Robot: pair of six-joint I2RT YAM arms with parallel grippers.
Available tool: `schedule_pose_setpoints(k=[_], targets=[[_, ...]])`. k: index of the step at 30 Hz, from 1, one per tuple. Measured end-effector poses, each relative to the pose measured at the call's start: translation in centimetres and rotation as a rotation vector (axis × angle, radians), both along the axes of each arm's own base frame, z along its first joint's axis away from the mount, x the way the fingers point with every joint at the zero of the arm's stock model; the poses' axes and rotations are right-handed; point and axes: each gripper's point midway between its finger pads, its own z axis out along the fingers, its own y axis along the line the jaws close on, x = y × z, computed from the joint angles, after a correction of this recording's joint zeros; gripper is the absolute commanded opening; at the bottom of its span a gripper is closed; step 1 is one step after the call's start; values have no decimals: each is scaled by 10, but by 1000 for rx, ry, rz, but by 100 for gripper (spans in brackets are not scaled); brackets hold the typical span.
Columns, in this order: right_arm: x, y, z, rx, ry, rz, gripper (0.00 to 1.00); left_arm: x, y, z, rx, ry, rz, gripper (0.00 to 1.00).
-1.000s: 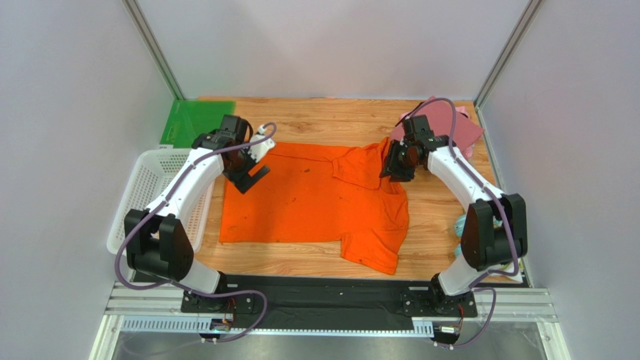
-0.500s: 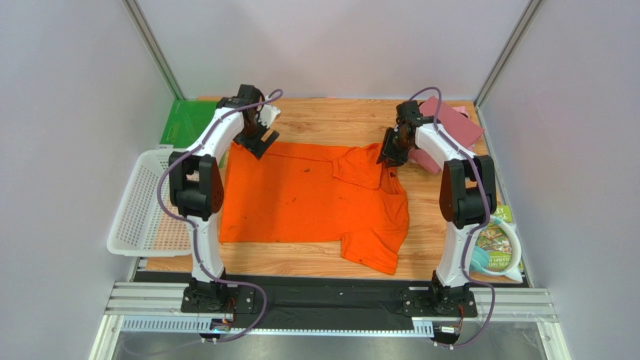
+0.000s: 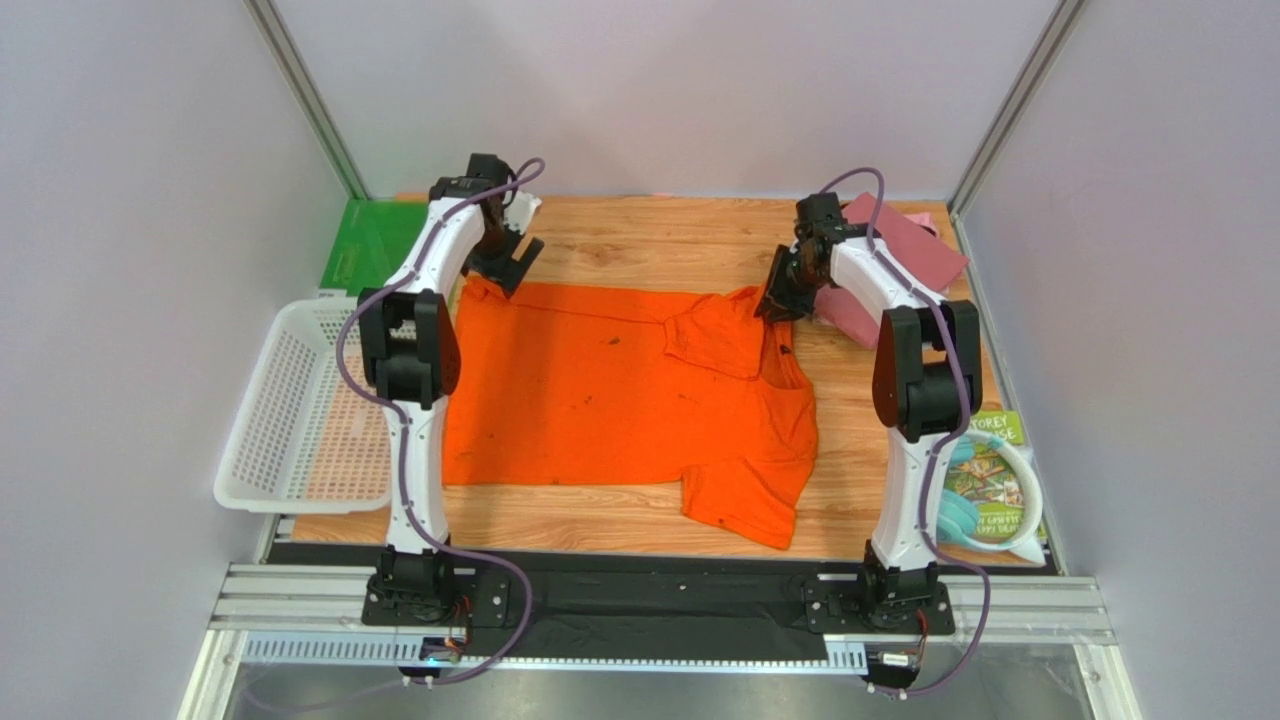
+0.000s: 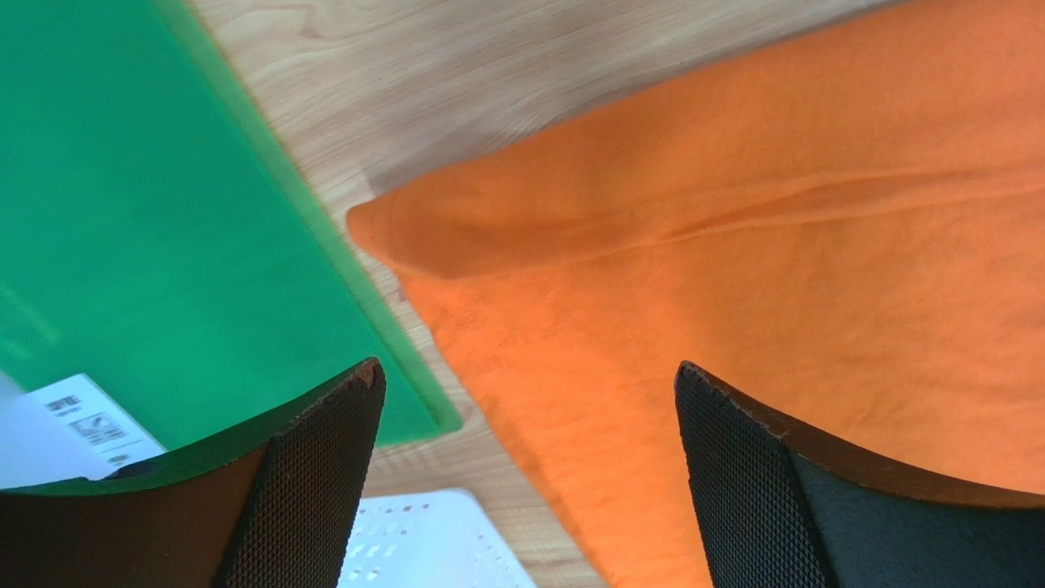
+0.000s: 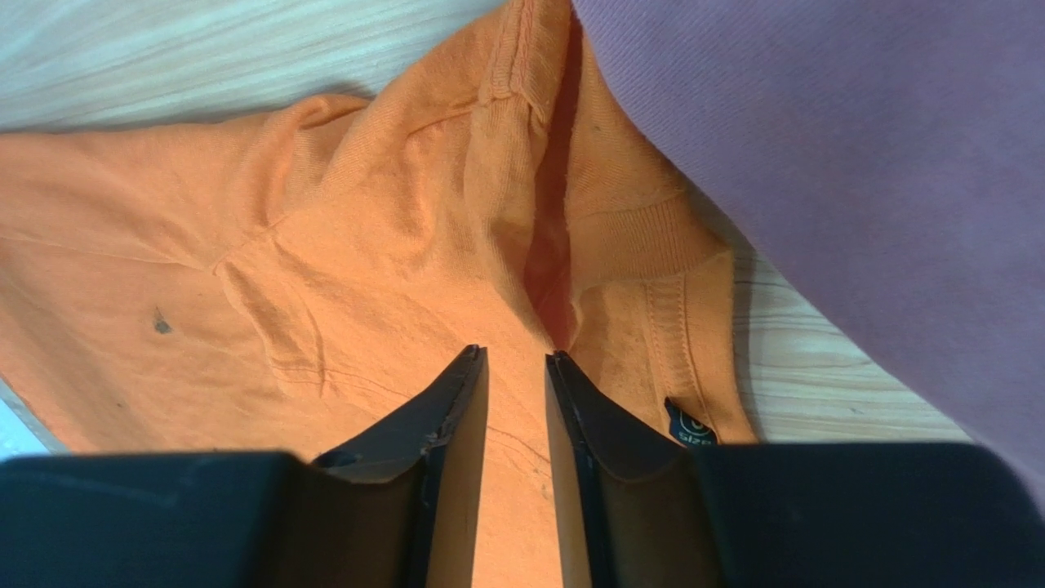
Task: Fold and stack the t-shirts
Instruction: Flatten the tshirt out
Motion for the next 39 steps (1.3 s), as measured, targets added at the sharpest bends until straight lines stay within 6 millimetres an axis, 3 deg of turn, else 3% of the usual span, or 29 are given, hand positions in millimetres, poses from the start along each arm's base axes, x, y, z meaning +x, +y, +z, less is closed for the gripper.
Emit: schedule_pose_setpoints(k=[8,19,26,33,39], targets=[[-1,3,-12,12,26,3,24,3,5,-28,7,58,36,89],[3,6,-14,28,16,10,18,28,26,-21,36,-15,92,87],[4,8,-17,39,16,13,1,29,34,-30,52,-3,109,73],[5,8,-16,41,12,14,0,25,31,-49,39,37,102,59],[5,8,-16,41,12,14,0,25,30,-50,29,38,99,59]])
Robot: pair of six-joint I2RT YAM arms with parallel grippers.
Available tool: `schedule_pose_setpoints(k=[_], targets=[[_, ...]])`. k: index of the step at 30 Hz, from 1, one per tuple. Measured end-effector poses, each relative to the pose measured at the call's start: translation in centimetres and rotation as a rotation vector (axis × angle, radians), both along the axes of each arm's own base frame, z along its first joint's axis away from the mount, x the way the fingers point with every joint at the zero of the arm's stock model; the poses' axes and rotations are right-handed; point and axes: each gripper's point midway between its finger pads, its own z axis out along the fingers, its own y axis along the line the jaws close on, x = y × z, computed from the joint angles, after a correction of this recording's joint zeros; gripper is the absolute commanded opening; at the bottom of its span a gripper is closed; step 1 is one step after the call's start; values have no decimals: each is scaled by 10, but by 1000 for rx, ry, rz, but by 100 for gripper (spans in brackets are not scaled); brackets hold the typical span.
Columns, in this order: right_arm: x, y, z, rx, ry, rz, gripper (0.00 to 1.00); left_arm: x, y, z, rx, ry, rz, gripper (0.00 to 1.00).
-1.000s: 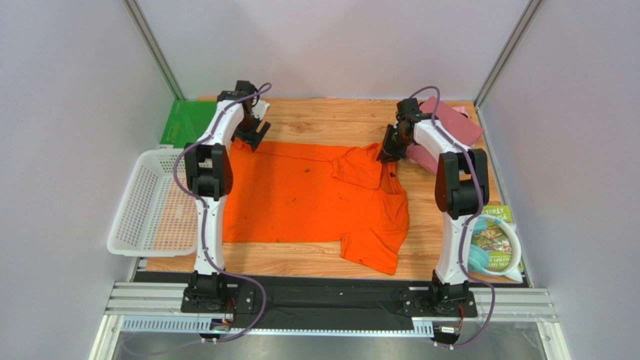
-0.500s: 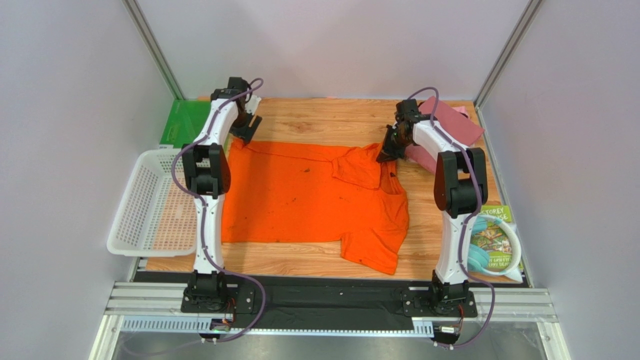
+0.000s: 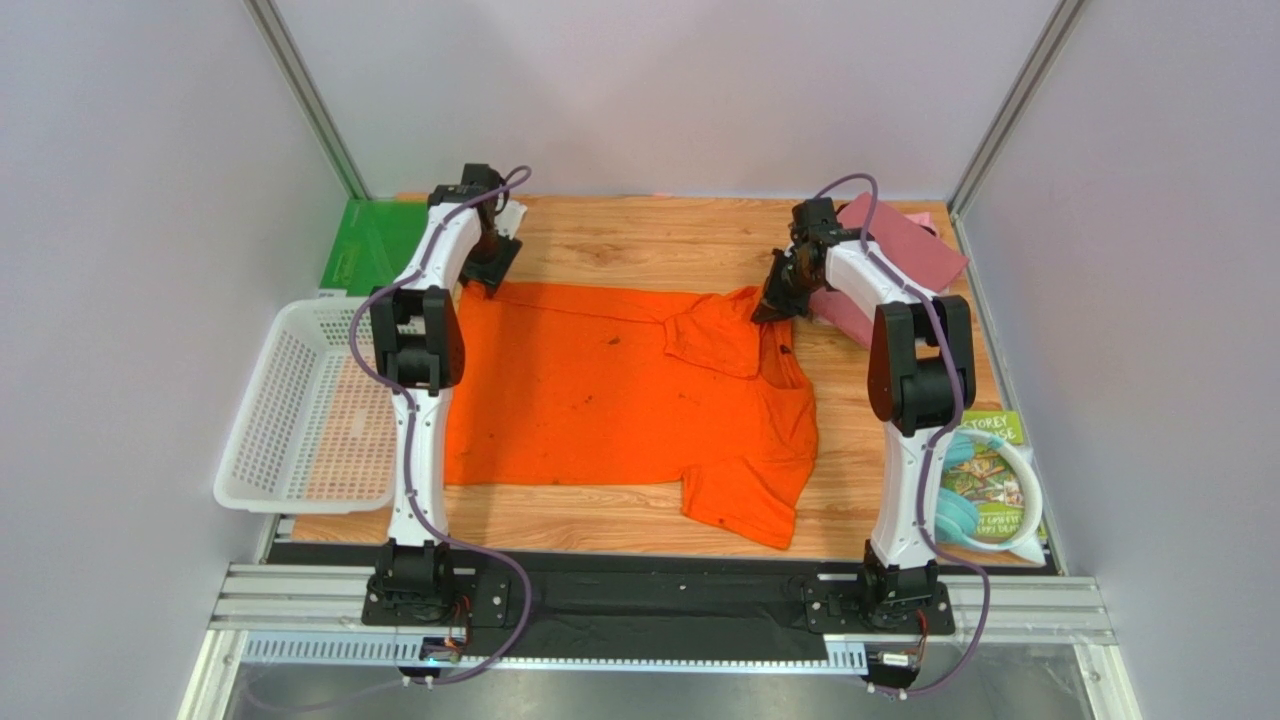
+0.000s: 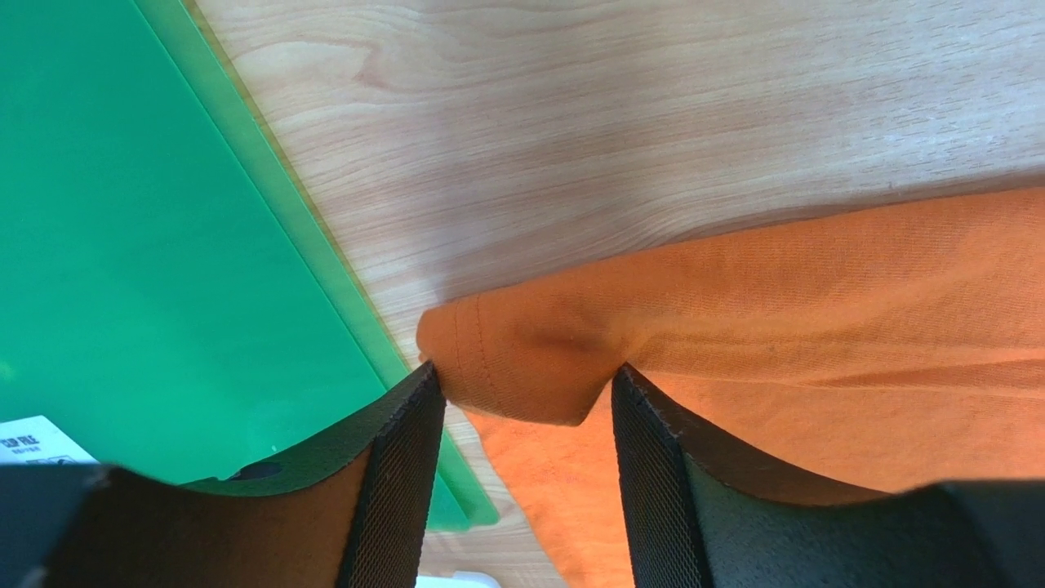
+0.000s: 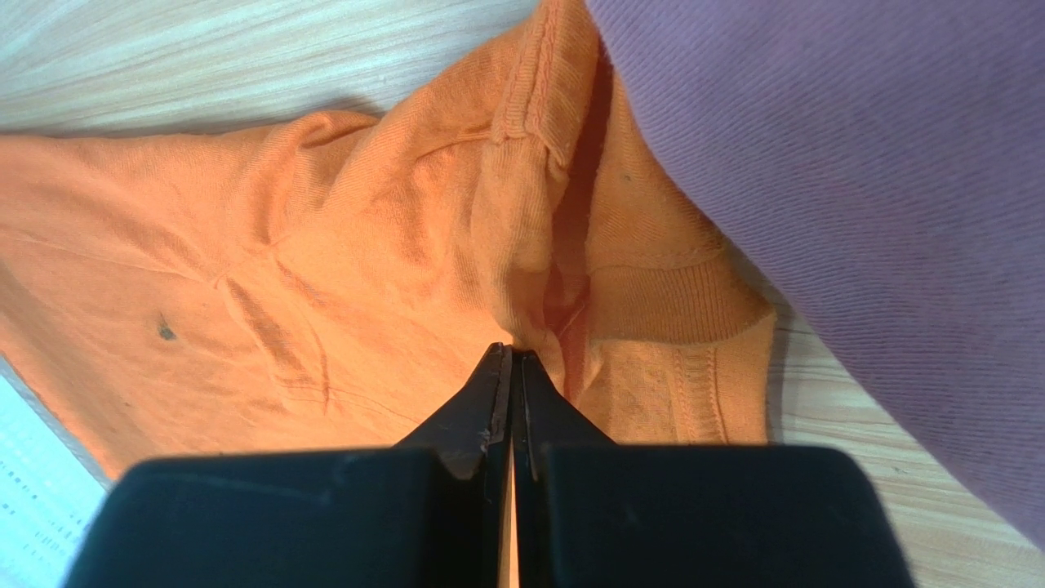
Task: Fold and stack the t-shirts
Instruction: Flatten the tshirt out
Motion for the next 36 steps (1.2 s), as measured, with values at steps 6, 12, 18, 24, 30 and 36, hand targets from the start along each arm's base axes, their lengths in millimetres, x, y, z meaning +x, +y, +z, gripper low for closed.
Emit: schedule_pose_setpoints(k=[6,12,18,24,30,36], targets=[[0,0,0,0,0,0,0,0,0,0,0,-1,0,39],[0,0,0,0,0,1,0,-1,0,-2,1,2,-2,23],[0,0,0,-1,0,1,0,-7,0,-7,3,21,-4,4],[0,-1,0,-3,-1,4,0,-11,2,-3,12,25,-7,0],[7,-2,10,-2,-22,4,0,-8,4,17,23,-16,-12,0],[12,-9,32,2,-65,-10,0,-5,6,45,41,-67,-27,0]])
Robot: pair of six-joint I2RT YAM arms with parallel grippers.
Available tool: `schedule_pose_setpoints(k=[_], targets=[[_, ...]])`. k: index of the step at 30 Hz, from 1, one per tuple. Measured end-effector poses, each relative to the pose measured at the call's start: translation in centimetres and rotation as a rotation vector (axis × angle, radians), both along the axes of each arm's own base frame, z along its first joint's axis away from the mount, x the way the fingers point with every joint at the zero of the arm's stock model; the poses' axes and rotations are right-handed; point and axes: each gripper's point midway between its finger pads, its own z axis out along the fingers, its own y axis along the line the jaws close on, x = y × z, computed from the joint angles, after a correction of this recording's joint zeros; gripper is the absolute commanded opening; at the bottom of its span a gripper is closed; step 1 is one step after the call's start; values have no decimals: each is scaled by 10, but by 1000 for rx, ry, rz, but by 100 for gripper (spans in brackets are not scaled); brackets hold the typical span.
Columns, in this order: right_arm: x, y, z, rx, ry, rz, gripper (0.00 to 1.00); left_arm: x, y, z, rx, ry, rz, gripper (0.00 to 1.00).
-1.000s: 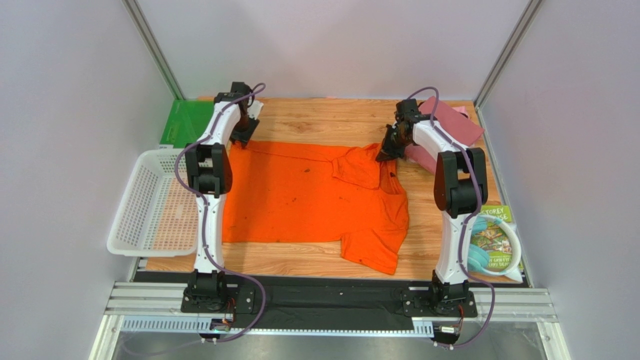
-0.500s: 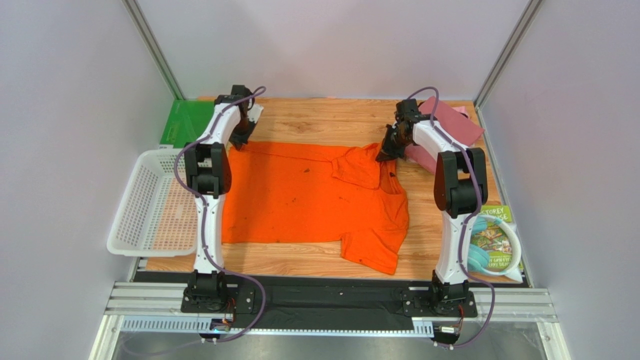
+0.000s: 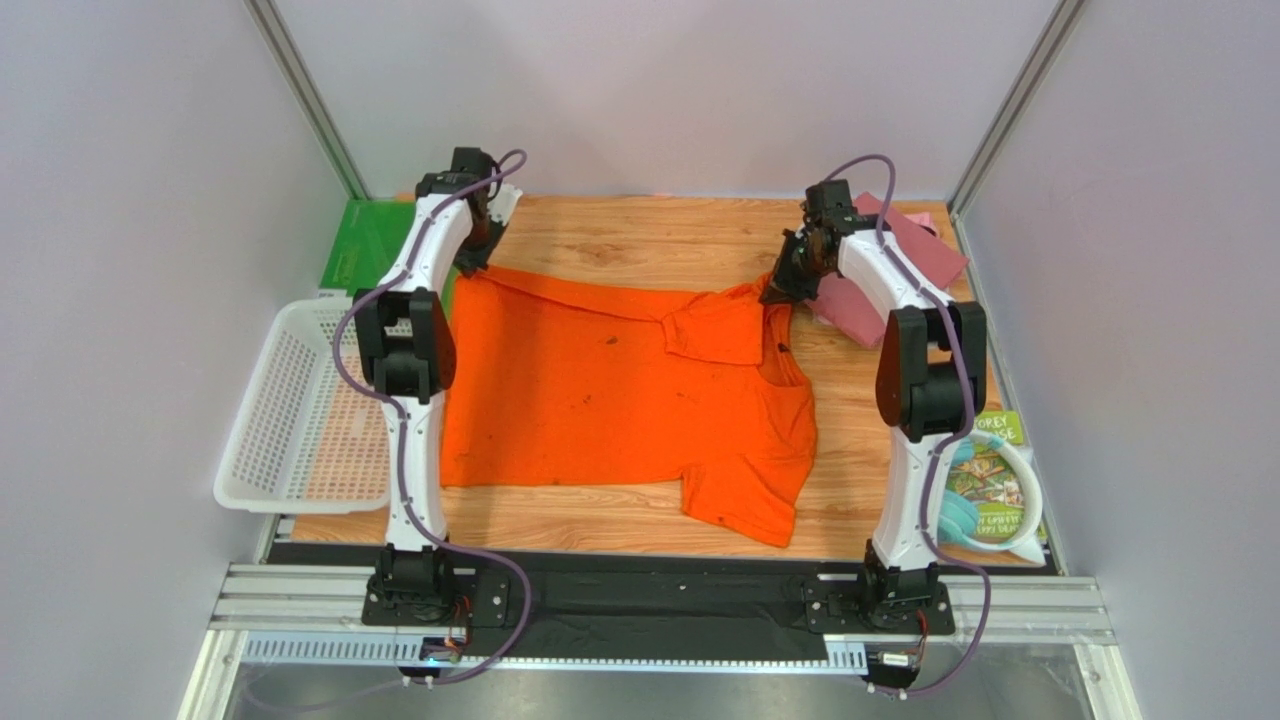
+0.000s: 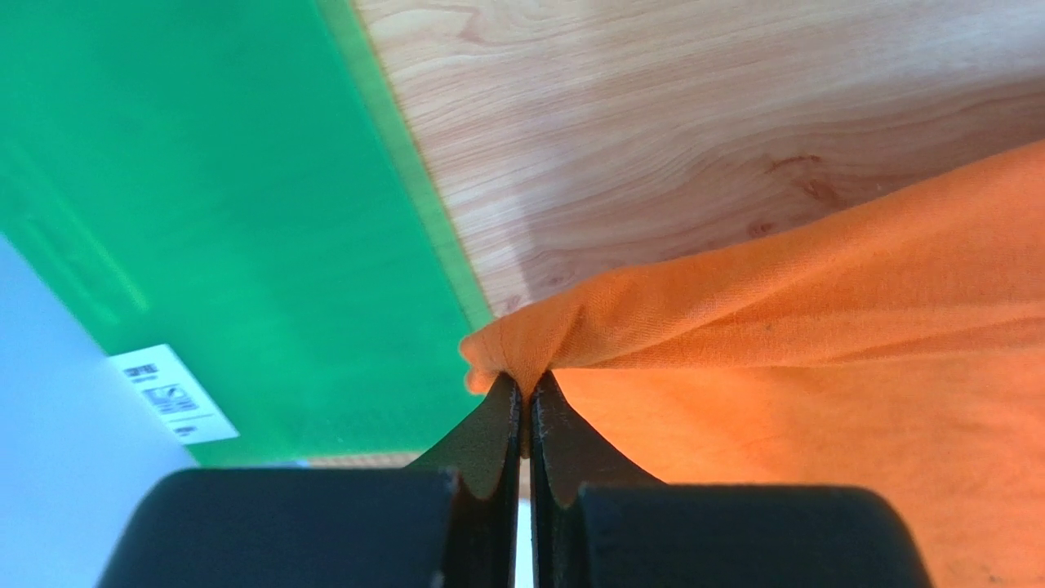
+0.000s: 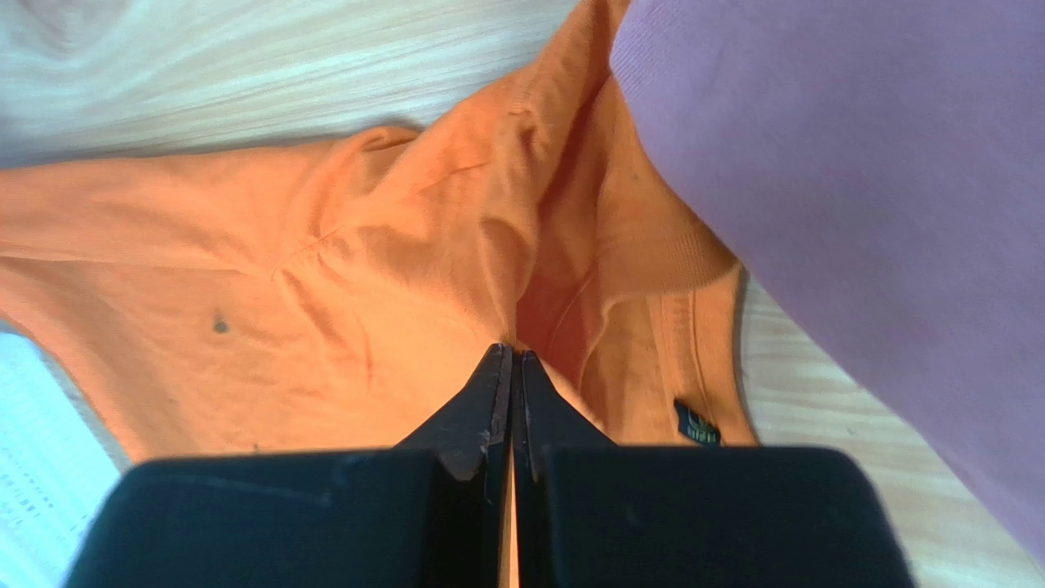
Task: Fold and stack the t-shirts
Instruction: Flatten the tshirt out
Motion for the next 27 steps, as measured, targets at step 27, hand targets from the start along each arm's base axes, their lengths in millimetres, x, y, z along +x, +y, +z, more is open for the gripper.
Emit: schedule_pose_setpoints(k=[27], targets=[[-28,-1,-5,34,50,6,18,-27,-15,30,11,-14,-73,0]])
